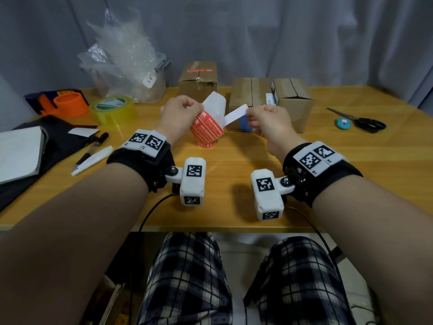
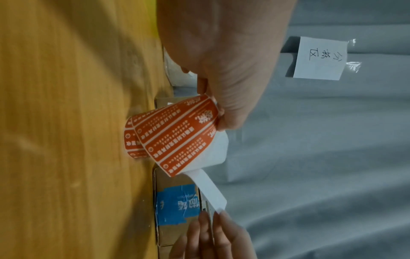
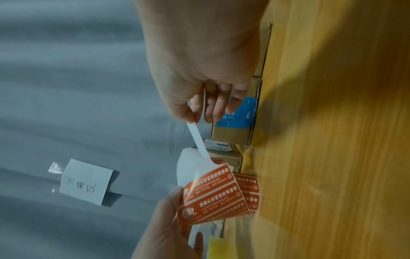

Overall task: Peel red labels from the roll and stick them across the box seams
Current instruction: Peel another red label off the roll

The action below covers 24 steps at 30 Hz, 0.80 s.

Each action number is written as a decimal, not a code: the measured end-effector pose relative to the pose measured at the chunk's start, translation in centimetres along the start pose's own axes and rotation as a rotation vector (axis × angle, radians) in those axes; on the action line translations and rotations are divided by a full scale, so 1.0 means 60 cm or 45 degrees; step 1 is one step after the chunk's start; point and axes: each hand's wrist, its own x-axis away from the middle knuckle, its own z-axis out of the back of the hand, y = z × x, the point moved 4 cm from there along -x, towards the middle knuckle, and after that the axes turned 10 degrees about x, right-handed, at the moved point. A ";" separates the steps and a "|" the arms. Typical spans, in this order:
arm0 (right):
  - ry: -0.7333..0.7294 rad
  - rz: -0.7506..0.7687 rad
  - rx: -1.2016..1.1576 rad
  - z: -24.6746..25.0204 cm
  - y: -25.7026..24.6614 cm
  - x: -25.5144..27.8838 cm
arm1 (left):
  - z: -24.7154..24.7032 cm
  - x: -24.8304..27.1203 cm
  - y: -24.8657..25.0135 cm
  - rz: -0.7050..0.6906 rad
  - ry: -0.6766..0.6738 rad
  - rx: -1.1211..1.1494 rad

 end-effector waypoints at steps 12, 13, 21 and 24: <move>0.235 -0.067 -0.100 0.073 -0.011 -0.005 | -0.007 0.025 0.060 -0.284 -0.040 -0.293; 0.223 -0.051 -0.083 0.072 -0.018 -0.003 | -0.015 0.027 0.074 -0.346 -0.032 -0.346; 0.197 0.130 -0.027 0.060 -0.084 0.008 | -0.083 0.036 0.169 -0.815 -0.016 -0.746; 0.156 0.197 0.022 0.053 -0.100 0.010 | -0.094 0.030 0.186 -0.865 0.066 -0.829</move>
